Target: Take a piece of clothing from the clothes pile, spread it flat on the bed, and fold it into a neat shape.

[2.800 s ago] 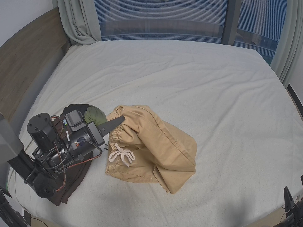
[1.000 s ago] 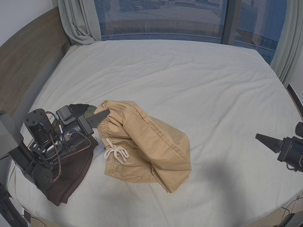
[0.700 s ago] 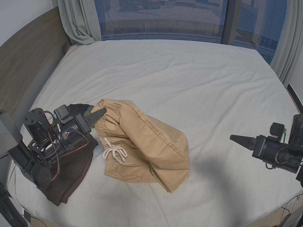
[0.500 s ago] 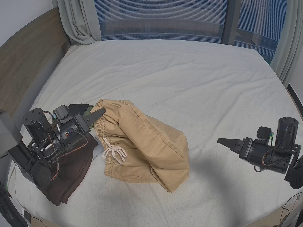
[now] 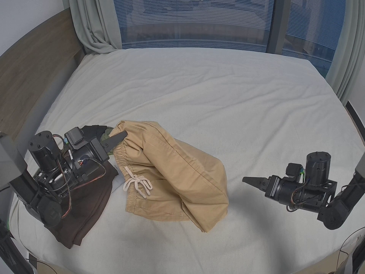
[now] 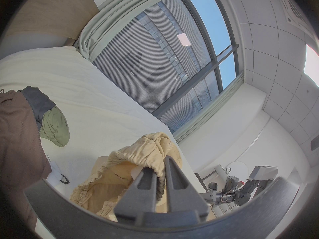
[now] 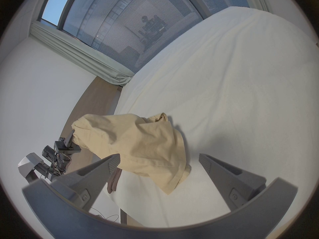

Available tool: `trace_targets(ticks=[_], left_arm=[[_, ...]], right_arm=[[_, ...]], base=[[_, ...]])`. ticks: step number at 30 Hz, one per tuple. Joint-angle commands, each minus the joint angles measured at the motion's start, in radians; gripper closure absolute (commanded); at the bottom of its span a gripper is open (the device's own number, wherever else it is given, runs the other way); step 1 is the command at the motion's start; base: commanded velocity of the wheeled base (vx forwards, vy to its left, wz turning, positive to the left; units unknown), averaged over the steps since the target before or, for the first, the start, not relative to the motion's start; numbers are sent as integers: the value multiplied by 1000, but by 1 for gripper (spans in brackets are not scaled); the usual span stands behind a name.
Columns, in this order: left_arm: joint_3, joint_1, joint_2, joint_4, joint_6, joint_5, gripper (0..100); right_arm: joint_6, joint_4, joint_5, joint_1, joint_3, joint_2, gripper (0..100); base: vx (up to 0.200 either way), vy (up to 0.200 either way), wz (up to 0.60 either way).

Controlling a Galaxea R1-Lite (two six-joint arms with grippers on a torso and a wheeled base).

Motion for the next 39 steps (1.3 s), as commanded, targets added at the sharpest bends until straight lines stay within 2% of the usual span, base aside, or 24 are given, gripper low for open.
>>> trace_targets(ticks=[1, 9, 21, 31, 39], left_arm=[[-1, 0, 1, -1, 0, 0, 100], [-4, 2, 1, -1, 0, 0, 100], [-17, 8, 9, -1, 1, 1, 100], [-19, 9, 38, -2, 39, 3, 100], [-19, 12, 55, -2, 41, 3, 100]], right_arm=[[12, -56, 17, 10, -23, 157, 0], [78, -65, 92, 9, -106, 263, 0], [83, -59, 109, 25, -222, 415, 0], [156, -30, 110, 79, -344, 472, 0], [208, -63, 124, 99, -347, 462, 0]], base=[[0, 0, 0], [0, 0, 0], [0, 0, 0], [0, 0, 0], [0, 0, 0]])
